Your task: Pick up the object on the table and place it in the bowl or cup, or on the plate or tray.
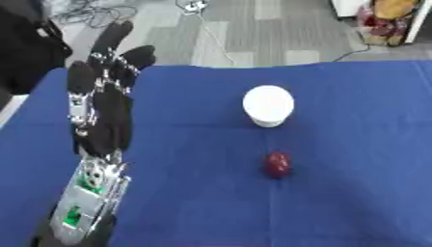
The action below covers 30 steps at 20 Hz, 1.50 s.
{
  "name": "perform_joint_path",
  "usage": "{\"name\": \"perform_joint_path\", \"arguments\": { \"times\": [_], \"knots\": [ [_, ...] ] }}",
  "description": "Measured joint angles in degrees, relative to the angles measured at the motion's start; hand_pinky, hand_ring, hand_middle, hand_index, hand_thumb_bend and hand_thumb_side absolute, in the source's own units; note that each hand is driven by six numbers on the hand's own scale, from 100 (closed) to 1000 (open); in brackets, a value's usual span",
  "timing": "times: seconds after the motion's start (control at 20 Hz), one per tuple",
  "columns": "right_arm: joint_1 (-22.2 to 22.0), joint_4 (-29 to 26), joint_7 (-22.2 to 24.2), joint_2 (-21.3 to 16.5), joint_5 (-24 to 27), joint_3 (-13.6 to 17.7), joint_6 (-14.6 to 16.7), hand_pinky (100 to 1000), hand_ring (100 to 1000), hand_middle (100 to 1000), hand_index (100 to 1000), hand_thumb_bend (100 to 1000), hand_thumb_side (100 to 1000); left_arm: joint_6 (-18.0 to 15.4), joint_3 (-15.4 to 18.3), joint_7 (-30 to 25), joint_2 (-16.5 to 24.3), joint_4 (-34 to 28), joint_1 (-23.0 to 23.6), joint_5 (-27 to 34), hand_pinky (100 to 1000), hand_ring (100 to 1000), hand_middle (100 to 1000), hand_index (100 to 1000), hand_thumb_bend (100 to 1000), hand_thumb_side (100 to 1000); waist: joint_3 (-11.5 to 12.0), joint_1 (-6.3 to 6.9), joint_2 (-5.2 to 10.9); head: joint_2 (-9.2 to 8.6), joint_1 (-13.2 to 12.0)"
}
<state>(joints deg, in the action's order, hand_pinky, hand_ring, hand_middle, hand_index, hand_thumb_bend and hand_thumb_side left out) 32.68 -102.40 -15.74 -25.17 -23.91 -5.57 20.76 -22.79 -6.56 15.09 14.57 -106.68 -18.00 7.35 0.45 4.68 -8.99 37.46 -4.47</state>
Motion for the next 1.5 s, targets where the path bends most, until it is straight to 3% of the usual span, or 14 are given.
{"name": "perform_joint_path", "arguments": {
  "times": [0.25, 0.45, 0.7, 1.05, 1.5],
  "knots": [
    [3.26, 5.51, 4.54, -2.43, -5.94, -1.56, 0.86, 503, 714, 749, 789, 329, 1000, 0.07, -0.1, -0.14, 0.02, 0.03, -0.17, -0.01, 751, 754, 874, 930, 277, 972, 0.0, -0.01, 0.32, 0.9, 1.51],
    [6.65, 10.77, 7.01, -3.02, -10.54, -3.38, 2.13, 548, 744, 778, 819, 382, 1000, 0.15, -0.35, -0.36, 0.02, 0.21, -0.16, -0.01, 750, 754, 873, 930, 277, 973, -0.03, -0.03, 0.46, 2.34, 4.17],
    [10.85, 18.02, 10.66, -3.01, -15.53, -5.67, 4.47, 558, 745, 779, 826, 394, 1000, 0.09, -0.39, -0.53, 0.02, 0.39, -0.06, -0.01, 750, 753, 873, 930, 277, 972, -0.04, -0.06, 0.8, 3.6, 7.07],
    [15.01, 27.74, 12.15, -1.77, -20.64, -7.22, 9.05, 565, 742, 784, 833, 469, 1000, 0.21, -0.72, -0.74, 0.02, 0.43, 0.04, 0.01, 750, 754, 874, 930, 277, 971, 0.45, -0.1, 0.93, 3.68, 7.5],
    [15.93, 35.69, 13.67, 0.55, -26.73, -8.78, 14.23, 625, 762, 812, 863, 608, 1000, 0.27, -0.74, -0.84, 0.02, 0.51, 0.04, 0.07, 749, 754, 874, 930, 278, 972, 1.03, -0.33, 0.93, 3.51, 6.95]
  ]
}}
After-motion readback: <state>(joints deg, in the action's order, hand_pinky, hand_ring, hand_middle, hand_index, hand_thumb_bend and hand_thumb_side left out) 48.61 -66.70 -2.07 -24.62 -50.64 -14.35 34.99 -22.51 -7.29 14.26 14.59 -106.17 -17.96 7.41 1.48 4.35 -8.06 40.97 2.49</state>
